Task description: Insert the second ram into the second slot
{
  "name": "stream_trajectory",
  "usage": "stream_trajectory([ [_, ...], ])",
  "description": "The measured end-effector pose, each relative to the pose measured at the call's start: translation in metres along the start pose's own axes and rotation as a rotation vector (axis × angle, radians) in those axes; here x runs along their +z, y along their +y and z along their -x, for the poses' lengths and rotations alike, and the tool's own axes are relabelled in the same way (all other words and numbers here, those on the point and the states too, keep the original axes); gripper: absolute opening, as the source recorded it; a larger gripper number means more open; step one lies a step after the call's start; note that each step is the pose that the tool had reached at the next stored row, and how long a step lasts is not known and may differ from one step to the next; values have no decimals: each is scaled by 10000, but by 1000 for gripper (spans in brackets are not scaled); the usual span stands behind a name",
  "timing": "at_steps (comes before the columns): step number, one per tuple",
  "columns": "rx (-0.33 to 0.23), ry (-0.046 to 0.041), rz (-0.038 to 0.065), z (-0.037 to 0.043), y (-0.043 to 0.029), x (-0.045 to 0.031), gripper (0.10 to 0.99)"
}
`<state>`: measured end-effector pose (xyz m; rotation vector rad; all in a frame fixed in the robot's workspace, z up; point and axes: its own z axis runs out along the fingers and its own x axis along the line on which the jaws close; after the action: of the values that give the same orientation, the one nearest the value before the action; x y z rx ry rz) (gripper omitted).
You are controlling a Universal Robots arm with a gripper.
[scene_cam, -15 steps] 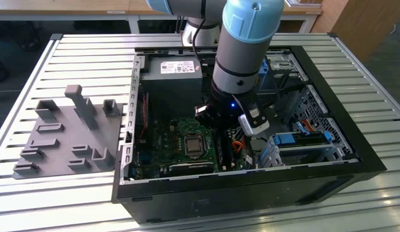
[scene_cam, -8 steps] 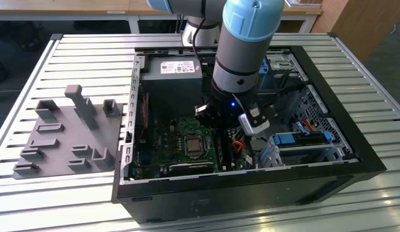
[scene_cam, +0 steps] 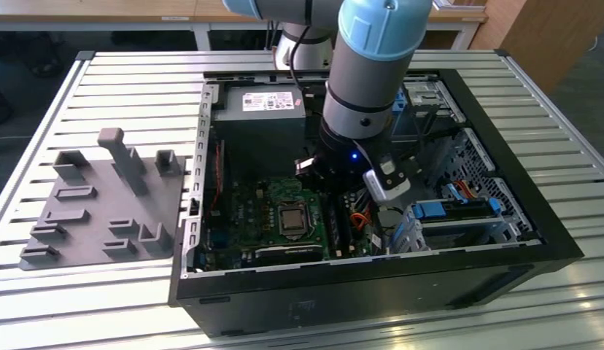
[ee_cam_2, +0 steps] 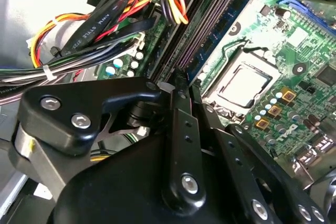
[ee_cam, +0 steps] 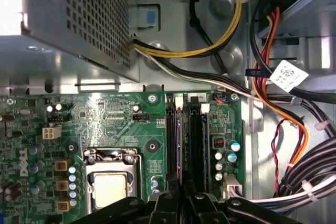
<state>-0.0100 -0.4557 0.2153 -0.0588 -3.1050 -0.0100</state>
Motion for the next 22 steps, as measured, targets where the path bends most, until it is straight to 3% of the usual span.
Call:
stream_trajectory([
  [7,-313,1,-6,6,3,24,141],
  [22,-372,2,-8,8,12,66,141],
])
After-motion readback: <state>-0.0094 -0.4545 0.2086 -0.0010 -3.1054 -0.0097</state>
